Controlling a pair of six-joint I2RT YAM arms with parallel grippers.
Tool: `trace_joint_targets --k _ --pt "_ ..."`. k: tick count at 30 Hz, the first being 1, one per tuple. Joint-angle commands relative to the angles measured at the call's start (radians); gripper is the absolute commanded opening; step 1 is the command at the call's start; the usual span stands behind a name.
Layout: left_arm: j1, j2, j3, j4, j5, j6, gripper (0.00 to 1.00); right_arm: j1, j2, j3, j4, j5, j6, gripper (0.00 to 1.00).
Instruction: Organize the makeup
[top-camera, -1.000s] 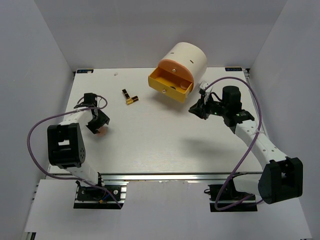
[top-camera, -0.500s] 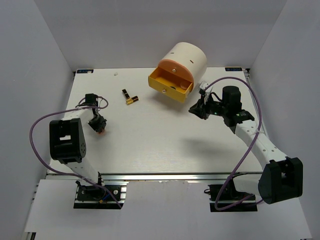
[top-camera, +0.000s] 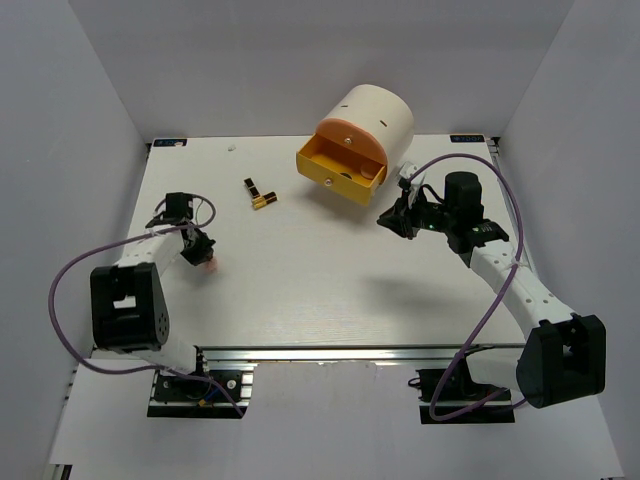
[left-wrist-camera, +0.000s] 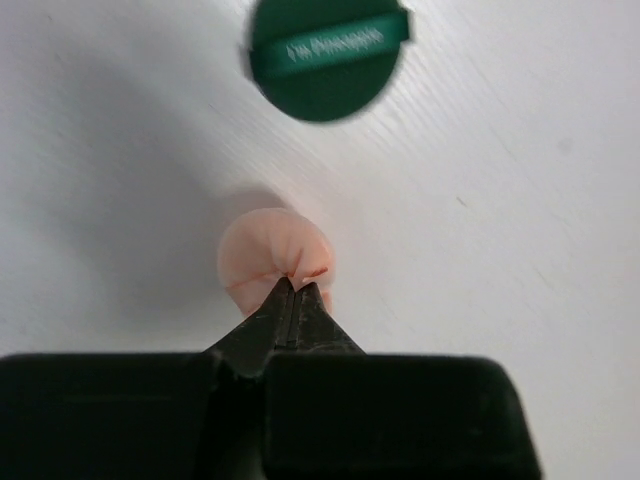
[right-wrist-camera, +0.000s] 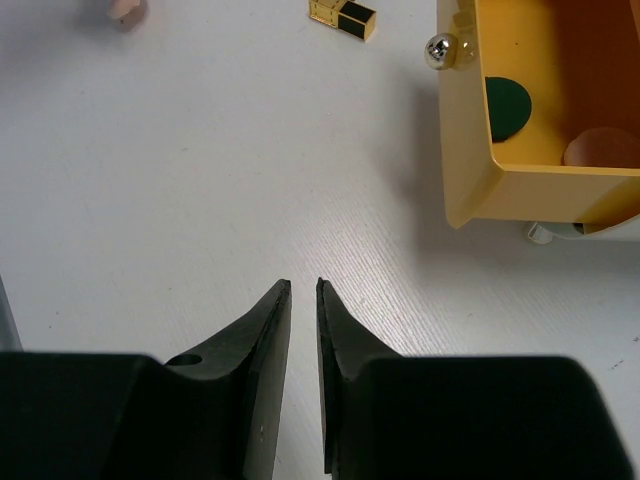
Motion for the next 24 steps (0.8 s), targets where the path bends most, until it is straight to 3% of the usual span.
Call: trace_joint_targets --k 1,10,14,24 --pt "-0.011 -0.158 -0.031 0.034 0.094 -0.04 0.0 -0.003 0.001 0.037 0.032 -0.023 0.019 0.22" --pt "-0.062 -0.264 -0.057 0.246 0.327 -0.197 0.0 -0.003 0.013 0.046 0.046 -0.034 0.034 0.23" --pt "-0.189 -0.226 0.024 0.326 0.351 -0.26 0.0 -0.003 0.009 0.042 0.048 -0.037 0.037 0.23" --pt "-0.359 -0.045 0.239 0.511 0.377 -0.326 0.0 -0.001 -0.019 0.013 0.051 -0.028 0.04 0.22"
